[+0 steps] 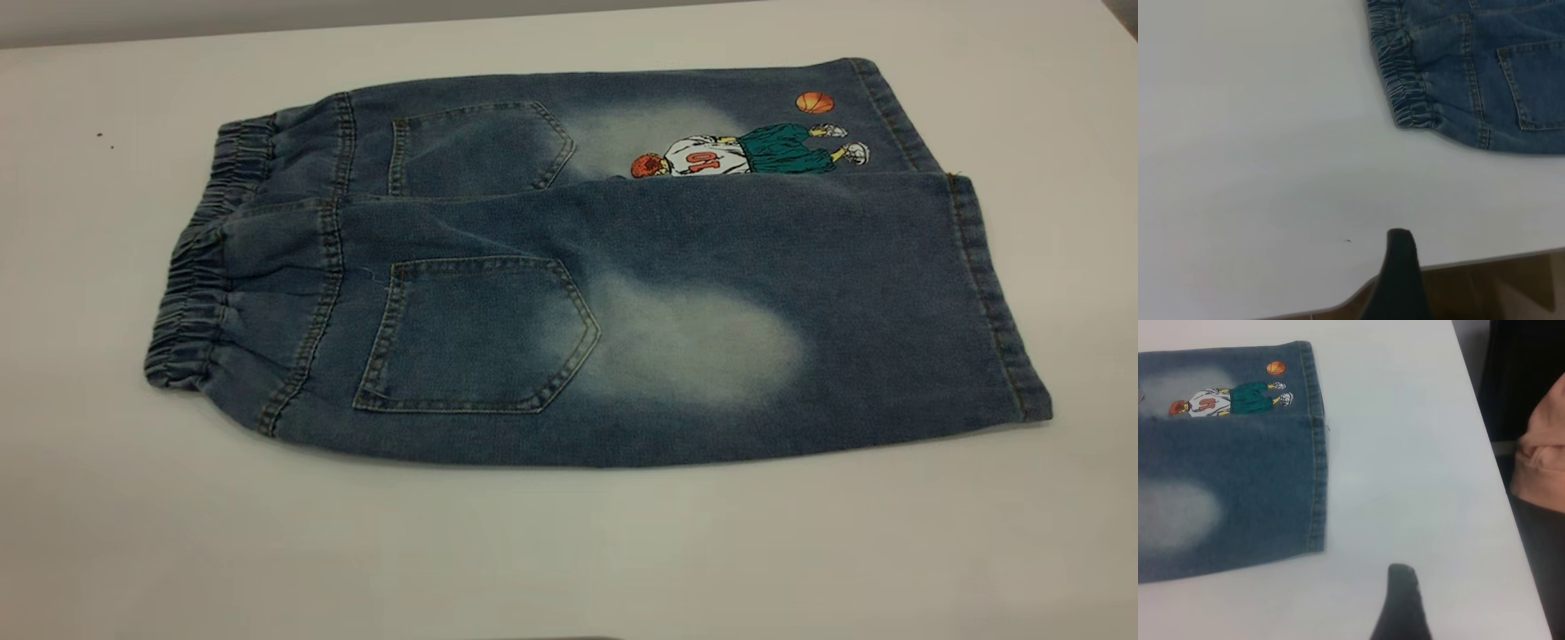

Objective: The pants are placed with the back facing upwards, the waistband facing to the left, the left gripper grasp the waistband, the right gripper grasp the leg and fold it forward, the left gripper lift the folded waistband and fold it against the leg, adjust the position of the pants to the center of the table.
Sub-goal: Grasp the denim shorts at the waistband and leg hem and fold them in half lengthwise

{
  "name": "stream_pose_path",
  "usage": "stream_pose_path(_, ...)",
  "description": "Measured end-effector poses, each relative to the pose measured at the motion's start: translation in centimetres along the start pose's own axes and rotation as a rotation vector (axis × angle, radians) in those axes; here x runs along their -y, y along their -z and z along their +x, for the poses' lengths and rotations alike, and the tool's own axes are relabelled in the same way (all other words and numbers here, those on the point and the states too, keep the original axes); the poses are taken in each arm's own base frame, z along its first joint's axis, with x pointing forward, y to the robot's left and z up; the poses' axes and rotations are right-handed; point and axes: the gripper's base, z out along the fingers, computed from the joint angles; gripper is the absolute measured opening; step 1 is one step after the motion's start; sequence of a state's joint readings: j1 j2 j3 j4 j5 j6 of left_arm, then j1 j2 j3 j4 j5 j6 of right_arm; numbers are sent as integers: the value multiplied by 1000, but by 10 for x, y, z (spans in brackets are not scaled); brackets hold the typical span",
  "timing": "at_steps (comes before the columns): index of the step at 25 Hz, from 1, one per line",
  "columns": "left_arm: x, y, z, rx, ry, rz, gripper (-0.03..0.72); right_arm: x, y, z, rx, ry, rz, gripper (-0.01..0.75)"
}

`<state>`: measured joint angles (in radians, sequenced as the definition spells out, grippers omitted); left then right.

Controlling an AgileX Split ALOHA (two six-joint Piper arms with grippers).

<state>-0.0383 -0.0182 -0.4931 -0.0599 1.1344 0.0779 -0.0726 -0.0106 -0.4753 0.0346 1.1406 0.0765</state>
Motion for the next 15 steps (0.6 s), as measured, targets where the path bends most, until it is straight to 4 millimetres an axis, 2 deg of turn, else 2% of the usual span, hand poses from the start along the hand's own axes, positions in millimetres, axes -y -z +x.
stream_pose_path(15, -1, 0, 0, -1, 40, -15, 557, -1, 0, -1, 0, -10, -19, 472)
